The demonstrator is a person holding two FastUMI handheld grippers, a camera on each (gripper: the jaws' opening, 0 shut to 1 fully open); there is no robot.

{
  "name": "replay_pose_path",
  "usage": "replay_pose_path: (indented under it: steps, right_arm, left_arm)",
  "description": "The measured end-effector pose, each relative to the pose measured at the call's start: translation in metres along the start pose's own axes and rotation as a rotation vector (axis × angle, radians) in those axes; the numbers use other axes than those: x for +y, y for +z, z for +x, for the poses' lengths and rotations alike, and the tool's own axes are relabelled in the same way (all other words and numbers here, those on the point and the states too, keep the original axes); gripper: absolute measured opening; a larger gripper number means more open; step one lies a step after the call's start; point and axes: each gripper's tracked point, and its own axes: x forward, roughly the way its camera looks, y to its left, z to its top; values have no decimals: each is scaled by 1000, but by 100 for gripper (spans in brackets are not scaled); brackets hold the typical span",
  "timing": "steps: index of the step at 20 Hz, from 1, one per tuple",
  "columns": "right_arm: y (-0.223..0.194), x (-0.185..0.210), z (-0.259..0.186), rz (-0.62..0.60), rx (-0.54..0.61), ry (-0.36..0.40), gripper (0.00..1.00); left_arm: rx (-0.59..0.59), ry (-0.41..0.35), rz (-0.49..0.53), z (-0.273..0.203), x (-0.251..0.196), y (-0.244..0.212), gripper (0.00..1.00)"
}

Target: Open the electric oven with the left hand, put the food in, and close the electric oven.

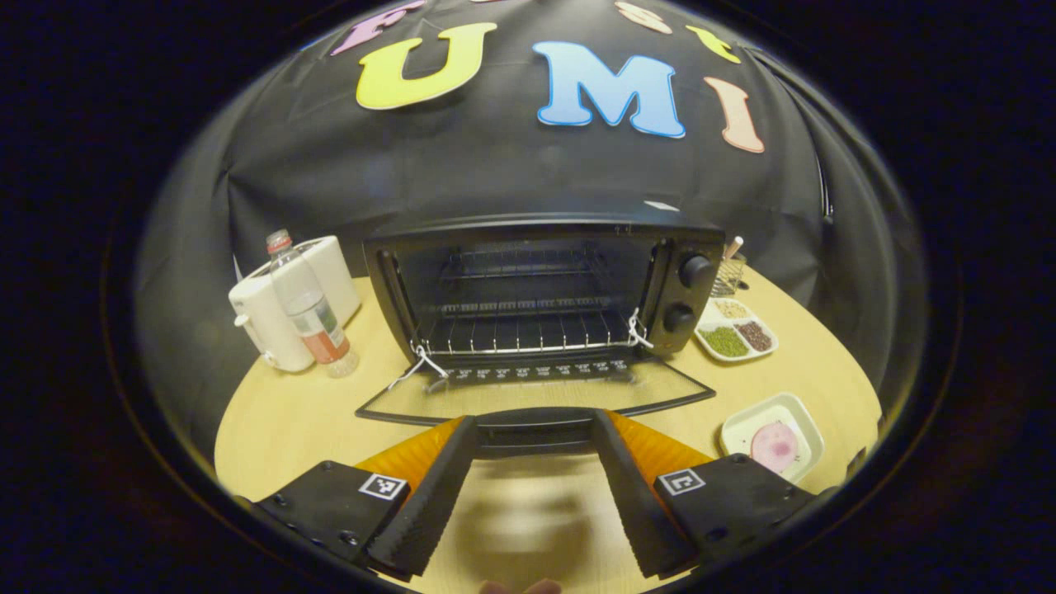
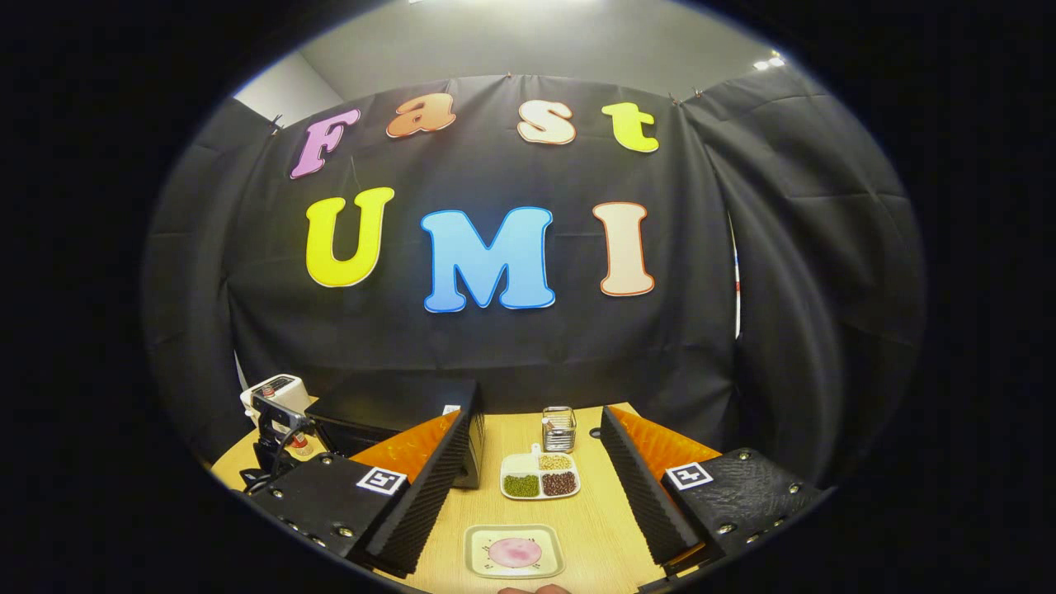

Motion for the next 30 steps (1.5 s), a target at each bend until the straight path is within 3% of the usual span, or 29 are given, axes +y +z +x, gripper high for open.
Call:
replay_pose_path:
  steps: [3, 8, 10, 14, 15, 16, 17, 19, 26, 27, 30]
  right_arm:
    - [-2, -5, -2, 4, 6, -7, 100]
    - [-29, -20, 6, 41, 97, 9, 98]
    - [-48, -27, 12, 70, 168, 25, 98]
    - [-94, -42, 26, 113, 345, 48, 99]
    - [-108, -44, 28, 112, 392, 61, 99]
    - [-122, -46, 30, 110, 443, 77, 99]
    - [-137, -48, 33, 112, 492, 95, 99]
    - [-166, -45, 30, 141, 599, 152, 99]
    - [-250, -54, 36, 202, 842, 194, 99]
    - [-260, -55, 39, 203, 872, 193, 99]
    - [-289, -55, 52, 174, 931, 191, 99]
  left_arm:
    - [-31, 12, -20, -13, 7, 6, 99]
    - [-180, 19, -34, -56, 12, 67, 95]
    - [-256, 17, -42, -78, 9, 98, 92]
    - [-397, 27, -41, -130, 8, 154, 99]
    - [-427, 31, -41, -142, 8, 164, 91]
    - [-453, 38, -41, -152, 9, 174, 98]
    - [-476, 44, -41, -163, 10, 183, 91]
    - [-514, 55, -40, -182, 11, 198, 96]
    - [-553, 115, -48, -212, 14, 205, 98]
    - [-555, 124, -42, -217, 15, 203, 94]
    - [-527, 162, -24, -225, 21, 190, 98]
